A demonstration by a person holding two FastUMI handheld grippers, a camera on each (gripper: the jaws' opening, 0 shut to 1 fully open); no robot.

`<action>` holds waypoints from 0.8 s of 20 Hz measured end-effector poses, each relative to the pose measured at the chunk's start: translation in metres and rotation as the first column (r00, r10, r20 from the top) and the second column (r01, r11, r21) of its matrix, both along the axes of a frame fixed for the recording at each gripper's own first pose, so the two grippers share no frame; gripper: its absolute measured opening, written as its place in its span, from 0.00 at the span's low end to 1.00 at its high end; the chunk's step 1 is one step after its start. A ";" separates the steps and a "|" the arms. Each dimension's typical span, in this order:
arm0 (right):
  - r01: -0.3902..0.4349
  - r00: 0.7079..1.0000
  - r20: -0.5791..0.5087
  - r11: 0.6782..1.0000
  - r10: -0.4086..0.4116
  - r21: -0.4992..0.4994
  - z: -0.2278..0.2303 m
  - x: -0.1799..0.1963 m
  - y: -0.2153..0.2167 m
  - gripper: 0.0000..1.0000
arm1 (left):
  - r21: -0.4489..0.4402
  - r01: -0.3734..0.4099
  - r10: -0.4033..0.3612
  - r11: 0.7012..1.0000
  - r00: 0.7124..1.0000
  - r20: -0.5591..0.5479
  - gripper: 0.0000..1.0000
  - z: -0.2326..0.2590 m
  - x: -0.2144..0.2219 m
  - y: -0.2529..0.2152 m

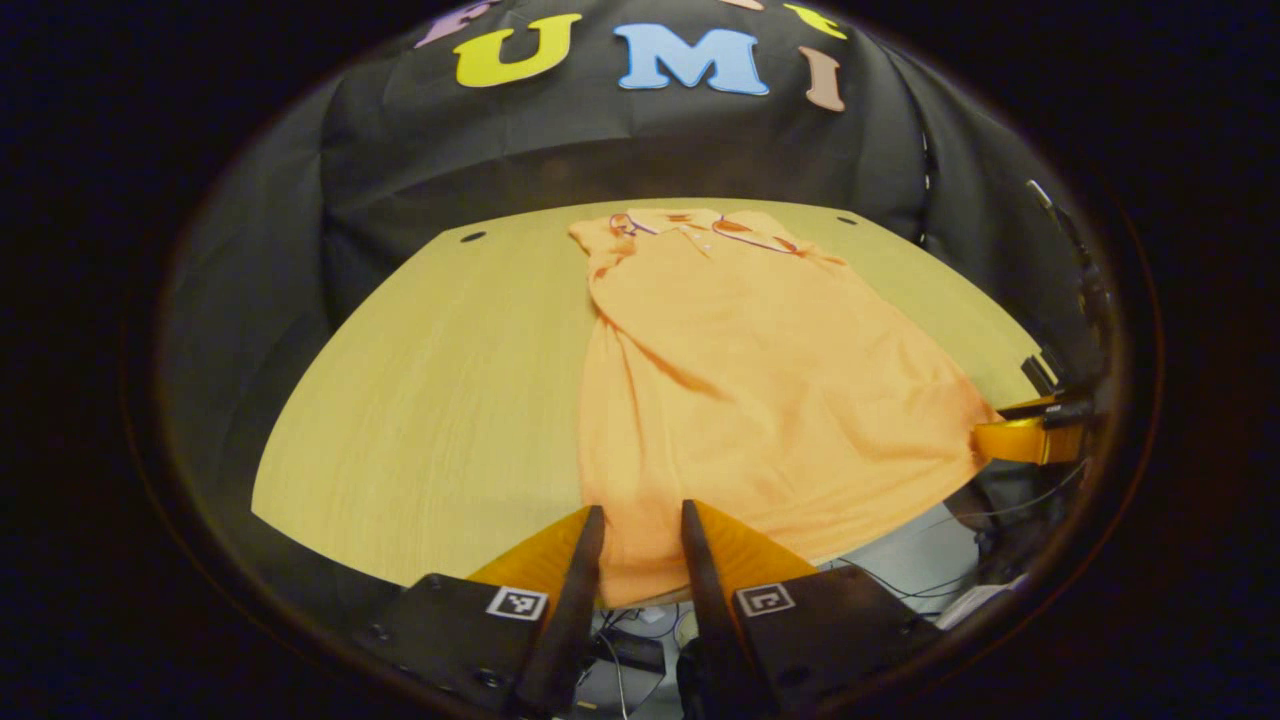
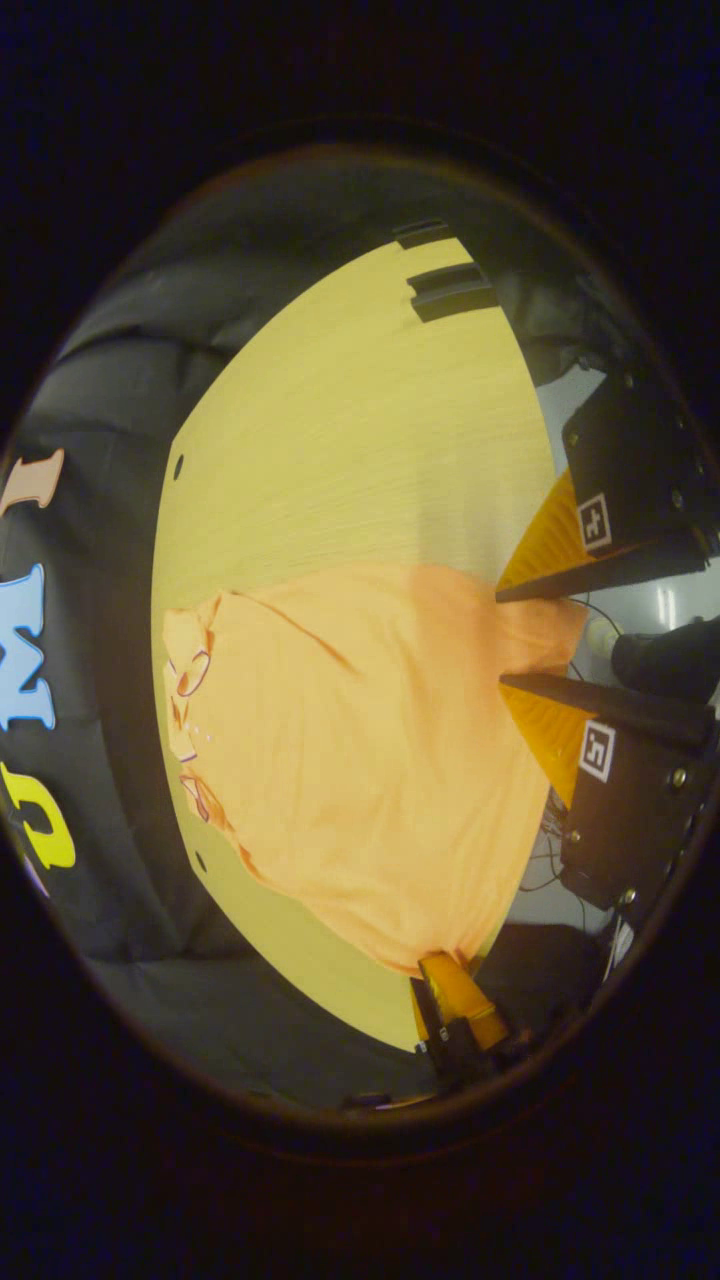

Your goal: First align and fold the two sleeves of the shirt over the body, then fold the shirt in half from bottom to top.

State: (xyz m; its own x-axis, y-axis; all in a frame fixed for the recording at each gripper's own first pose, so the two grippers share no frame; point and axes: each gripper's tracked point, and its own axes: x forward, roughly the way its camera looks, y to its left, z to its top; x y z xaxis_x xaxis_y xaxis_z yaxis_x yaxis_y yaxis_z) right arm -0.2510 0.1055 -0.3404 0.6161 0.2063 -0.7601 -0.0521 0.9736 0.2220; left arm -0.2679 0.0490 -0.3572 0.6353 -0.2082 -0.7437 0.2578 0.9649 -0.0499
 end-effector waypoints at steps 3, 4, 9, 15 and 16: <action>0.008 1.000 -0.013 0.999 -0.007 0.038 0.000 0.000 0.000 0.24 | 0.038 0.039 -0.039 0.999 0.999 0.011 0.12 -0.001 -0.001 -0.007; 0.027 1.000 -0.016 0.998 -0.026 0.049 0.001 0.002 -0.004 0.24 | 0.042 0.042 -0.043 0.998 0.999 0.012 0.12 0.001 0.000 -0.007; 0.019 0.999 -0.032 0.991 -0.015 0.133 0.008 0.004 -0.003 0.04 | 0.011 -0.017 0.017 1.000 1.000 -0.023 0.06 0.006 0.005 -0.006; -0.057 0.995 0.088 0.983 0.042 0.172 0.061 0.035 -0.010 0.04 | 0.017 -0.087 0.085 0.996 0.994 0.070 0.06 0.053 0.029 -0.009; -0.073 0.992 0.110 0.981 0.053 0.180 0.070 0.043 -0.010 0.04 | 0.016 -0.100 0.098 0.995 0.991 0.089 0.06 0.061 0.036 -0.009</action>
State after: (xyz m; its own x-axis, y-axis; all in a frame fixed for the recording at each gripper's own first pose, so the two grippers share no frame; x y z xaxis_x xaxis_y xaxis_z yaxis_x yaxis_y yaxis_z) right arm -0.2082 0.0957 -0.2699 0.6714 0.3773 -0.6378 -0.1443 0.9108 0.3869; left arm -0.2315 0.0397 -0.2966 0.7150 -0.1264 -0.6876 0.1636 0.9865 -0.0111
